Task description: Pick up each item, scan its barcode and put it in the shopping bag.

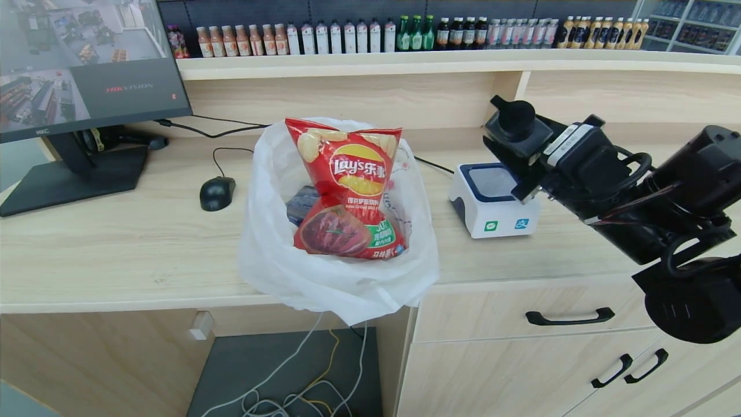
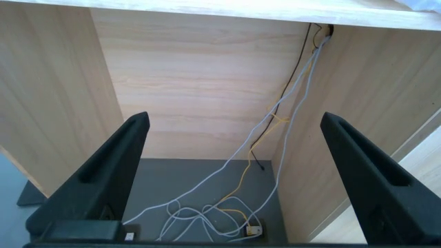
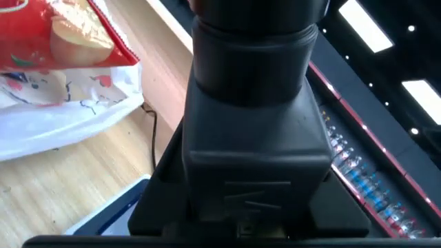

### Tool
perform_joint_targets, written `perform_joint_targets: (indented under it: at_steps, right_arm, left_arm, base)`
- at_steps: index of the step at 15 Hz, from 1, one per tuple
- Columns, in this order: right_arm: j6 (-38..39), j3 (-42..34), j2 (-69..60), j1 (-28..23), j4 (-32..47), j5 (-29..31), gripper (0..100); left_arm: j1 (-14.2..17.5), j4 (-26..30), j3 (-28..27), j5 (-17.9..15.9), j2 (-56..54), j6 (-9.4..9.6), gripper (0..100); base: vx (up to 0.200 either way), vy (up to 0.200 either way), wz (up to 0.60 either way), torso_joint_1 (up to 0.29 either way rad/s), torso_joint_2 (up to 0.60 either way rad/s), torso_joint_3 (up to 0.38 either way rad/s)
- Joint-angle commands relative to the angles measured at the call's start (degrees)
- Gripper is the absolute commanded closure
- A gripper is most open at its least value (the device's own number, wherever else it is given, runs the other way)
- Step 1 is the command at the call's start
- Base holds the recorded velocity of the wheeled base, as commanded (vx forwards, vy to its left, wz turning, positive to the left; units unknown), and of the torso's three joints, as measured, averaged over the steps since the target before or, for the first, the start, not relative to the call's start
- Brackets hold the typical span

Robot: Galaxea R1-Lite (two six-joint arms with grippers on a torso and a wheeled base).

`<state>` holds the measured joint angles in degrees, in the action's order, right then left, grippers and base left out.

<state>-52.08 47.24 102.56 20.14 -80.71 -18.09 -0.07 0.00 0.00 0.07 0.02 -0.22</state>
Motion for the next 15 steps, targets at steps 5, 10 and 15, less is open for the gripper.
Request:
perform_joint_targets:
  at_steps: [5, 10, 15]
  right_arm:
    - [-2.2, -0.3, 2.5, -1.8, -0.1, -5.7, 100]
    - [-2.7, -0.6, 3.2, -2.7, -0.1, -6.8, 100]
    - [-3.1, -0.3, 5.1, -2.9, 0.1, -6.5, 100]
  left_arm:
    - [0.0, 0.0, 0.0, 0.0, 0.0, -0.04, 0]
    - [0.0, 0.0, 0.0, 0.0, 0.0, -0.04, 0]
    - [0.0, 0.0, 0.0, 0.0, 0.0, -0.04, 0]
  base:
    - [0.0, 0.0, 0.0, 0.0, 0.0, 0.0]
    - [0.0, 0.0, 0.0, 0.0, 0.0, 0.0]
    - [0.0, 0.0, 0.0, 0.0, 0.0, 0.0]
